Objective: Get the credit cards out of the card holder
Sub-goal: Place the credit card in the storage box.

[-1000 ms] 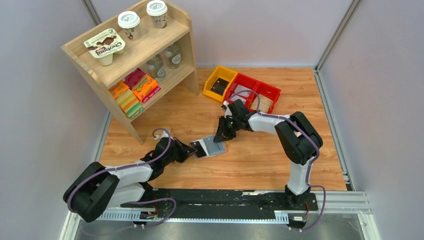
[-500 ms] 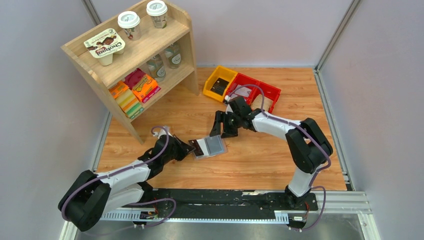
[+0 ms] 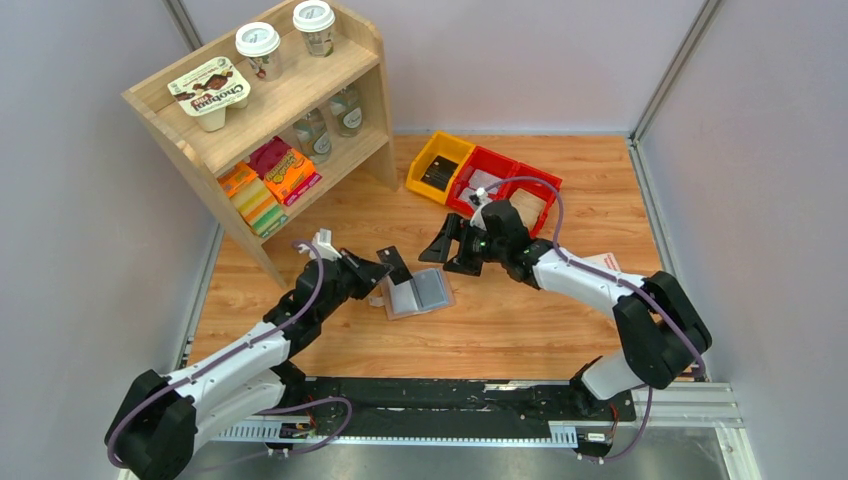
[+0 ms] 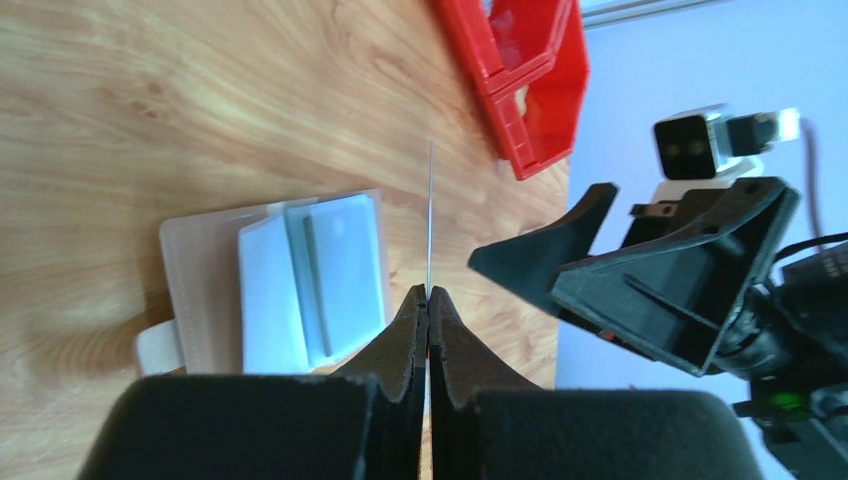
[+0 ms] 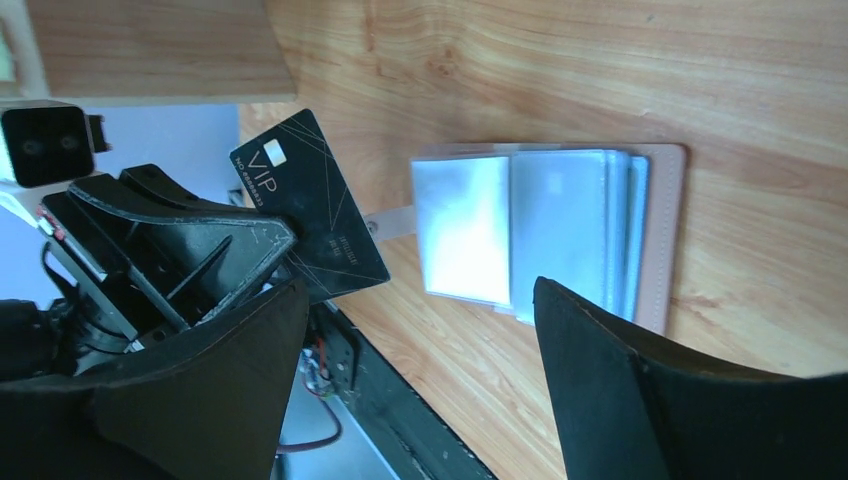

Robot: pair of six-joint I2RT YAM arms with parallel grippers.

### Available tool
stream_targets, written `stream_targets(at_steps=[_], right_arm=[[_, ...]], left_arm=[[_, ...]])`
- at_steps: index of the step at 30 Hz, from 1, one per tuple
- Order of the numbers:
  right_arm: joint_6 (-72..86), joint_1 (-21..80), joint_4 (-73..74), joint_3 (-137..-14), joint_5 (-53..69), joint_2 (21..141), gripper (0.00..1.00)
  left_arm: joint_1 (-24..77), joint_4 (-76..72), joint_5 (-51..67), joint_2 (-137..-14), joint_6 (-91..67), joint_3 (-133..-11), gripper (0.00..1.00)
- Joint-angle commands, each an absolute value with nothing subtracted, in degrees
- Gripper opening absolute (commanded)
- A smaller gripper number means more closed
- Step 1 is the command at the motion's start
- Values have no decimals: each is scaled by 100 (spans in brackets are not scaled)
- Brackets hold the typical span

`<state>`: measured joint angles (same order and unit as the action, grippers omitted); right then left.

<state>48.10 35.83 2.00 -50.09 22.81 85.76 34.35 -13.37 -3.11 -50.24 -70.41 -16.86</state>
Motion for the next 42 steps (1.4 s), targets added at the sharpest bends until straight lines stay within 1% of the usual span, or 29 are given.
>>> stream_targets(at_steps=[1, 6, 10, 14, 16, 21, 29, 30, 33, 34, 37, 38, 39, 40, 42], right_arm=[[5720, 3621, -1378, -4650, 2504, 8262, 85], [6134, 3630, -2362, -4465, 2777, 8279, 78], [6381, 3674, -3004, -4438, 2856, 8411, 69], [6504, 3761, -3321, -4526, 2900, 8516, 58], [6556, 3805, -3427, -4561, 2927, 8569, 54], [6671, 3832, -3603, -4597, 2927, 8657, 49], [6732, 3832, -3867, -4641, 2883, 8684, 44], [6741, 3832, -3937, -4641, 2874, 8675, 42], [6767, 3832, -4052, -4667, 2874, 8675, 32], [6768, 3832, -4060, -4676, 2883, 8692, 25], [6741, 3823, -4043, -4702, 2900, 8710, 11], [6715, 3823, -4017, -4728, 2909, 8719, 4], [6671, 3806, -3964, -4737, 2927, 8701, 0], [6610, 3788, -3886, -4763, 2944, 8692, 0], [6408, 3701, -3675, -4816, 3014, 8657, 0]], left_arm=[[3410, -2161, -387, -4975, -7276, -1828, 0], [3410, -3013, -360, -5133, -7874, -1758, 0], [3410, -3524, -369, -5326, -8234, -1758, 0], [3419, -3762, -491, -5484, -8384, -1863, 0], [3410, -3893, -579, -5546, -8385, -1916, 0], [3410, -4042, -650, -5712, -8376, -2127, 0], [3428, -4570, -589, -6091, -8675, -2136, 0], [3436, -4596, -598, -6108, -8666, -2136, 0], [3445, -4605, -641, -6108, -8675, -2118, 0], [3445, -4623, -668, -6108, -8675, -2109, 0], [3454, -4658, -686, -6117, -8684, -2101, 0], [3445, -4684, -659, -6135, -8666, -2101, 0], [3445, -4693, -642, -6135, -8649, -2092, 0], [3445, -4685, -615, -6126, -8648, -2074, 1], [3445, -4685, -545, -6082, -8587, -2004, 6]])
